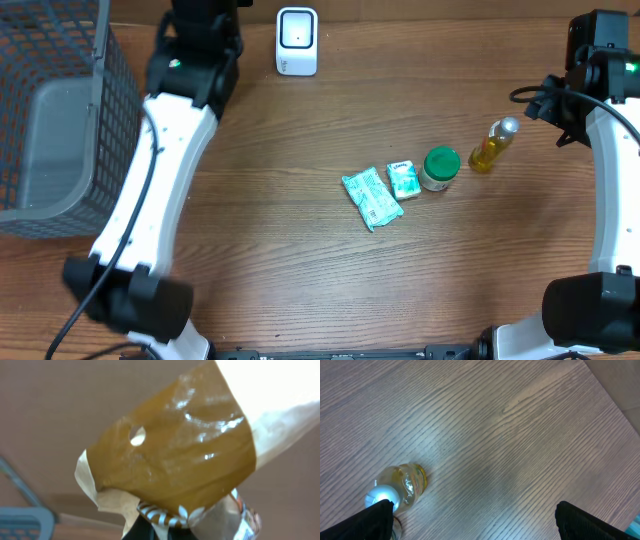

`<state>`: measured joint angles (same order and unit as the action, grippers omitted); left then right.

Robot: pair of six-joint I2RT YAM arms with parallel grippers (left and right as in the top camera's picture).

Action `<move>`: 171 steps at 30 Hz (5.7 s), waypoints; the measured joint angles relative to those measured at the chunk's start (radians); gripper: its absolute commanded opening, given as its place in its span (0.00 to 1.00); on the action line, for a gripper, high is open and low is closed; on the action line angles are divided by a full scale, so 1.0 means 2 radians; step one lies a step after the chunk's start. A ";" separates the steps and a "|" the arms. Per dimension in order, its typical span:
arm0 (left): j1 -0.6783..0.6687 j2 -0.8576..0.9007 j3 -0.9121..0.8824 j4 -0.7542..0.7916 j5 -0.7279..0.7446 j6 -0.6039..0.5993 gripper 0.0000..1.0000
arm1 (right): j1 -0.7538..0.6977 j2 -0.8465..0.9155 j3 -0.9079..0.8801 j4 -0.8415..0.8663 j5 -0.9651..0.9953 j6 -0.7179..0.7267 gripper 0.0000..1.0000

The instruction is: Scan the item barcode

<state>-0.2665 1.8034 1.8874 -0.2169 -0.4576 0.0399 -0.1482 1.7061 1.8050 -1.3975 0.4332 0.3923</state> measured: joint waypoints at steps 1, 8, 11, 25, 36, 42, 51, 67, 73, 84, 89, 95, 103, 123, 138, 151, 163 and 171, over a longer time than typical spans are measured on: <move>0.000 0.017 0.000 0.021 -0.017 0.015 0.04 | 0.000 0.000 0.000 0.000 0.000 0.000 1.00; -0.019 0.128 -0.001 0.197 -0.120 0.134 0.04 | 0.000 0.000 0.000 0.000 0.000 0.000 1.00; -0.038 0.164 -0.001 0.265 -0.135 0.191 0.04 | 0.000 0.000 0.000 0.000 0.000 0.000 1.00; -0.089 0.338 -0.001 0.469 -0.148 0.473 0.04 | 0.000 0.000 0.000 -0.001 0.000 0.000 1.00; -0.091 0.343 -0.001 0.483 -0.155 0.519 0.04 | 0.000 0.000 0.000 0.000 0.000 0.000 1.00; -0.099 0.343 0.001 0.416 -0.165 0.482 0.04 | 0.000 0.000 0.000 0.000 0.000 0.000 1.00; -0.099 0.343 0.001 0.389 -0.176 0.396 0.04 | 0.000 0.000 0.000 0.000 0.000 0.000 1.00; -0.109 0.301 0.001 0.345 -0.199 0.385 0.04 | 0.000 0.000 0.000 -0.001 0.000 0.000 1.00; -0.115 0.198 0.002 0.091 -0.158 0.266 0.04 | 0.000 0.000 0.000 -0.001 0.000 0.000 1.00; -0.082 0.137 0.002 0.035 -0.104 0.077 0.04 | 0.000 0.000 0.000 -0.001 0.000 0.000 1.00; -0.064 0.150 0.002 0.017 -0.069 0.010 0.04 | 0.000 0.000 0.000 0.000 0.000 0.000 1.00; -0.045 0.206 0.002 0.004 -0.051 -0.065 0.04 | 0.000 0.000 0.000 0.000 0.000 0.000 1.00; -0.037 0.262 0.002 -0.036 -0.044 -0.102 0.04 | 0.000 0.000 0.000 -0.001 0.000 0.000 1.00; -0.080 0.023 0.009 -0.458 0.216 -0.198 0.04 | 0.000 0.000 0.000 0.000 0.000 0.000 1.00; -0.123 0.056 -0.175 -0.407 0.298 -0.270 0.58 | 0.000 0.000 0.000 -0.001 0.000 0.000 1.00; -0.126 0.056 -0.214 -0.389 0.263 -0.285 1.00 | 0.000 0.000 0.000 0.000 0.000 0.000 1.00; -0.126 0.056 -0.214 -0.389 0.237 -0.285 1.00 | 0.000 0.000 0.000 0.000 0.000 0.000 1.00; -0.126 0.056 -0.214 -0.389 0.236 -0.285 1.00 | 0.000 0.000 0.000 0.000 0.000 0.000 1.00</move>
<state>-0.5175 1.9144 1.4601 -0.9939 0.0139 -0.5297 -0.1478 1.7065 1.8050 -1.3983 0.4328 0.3920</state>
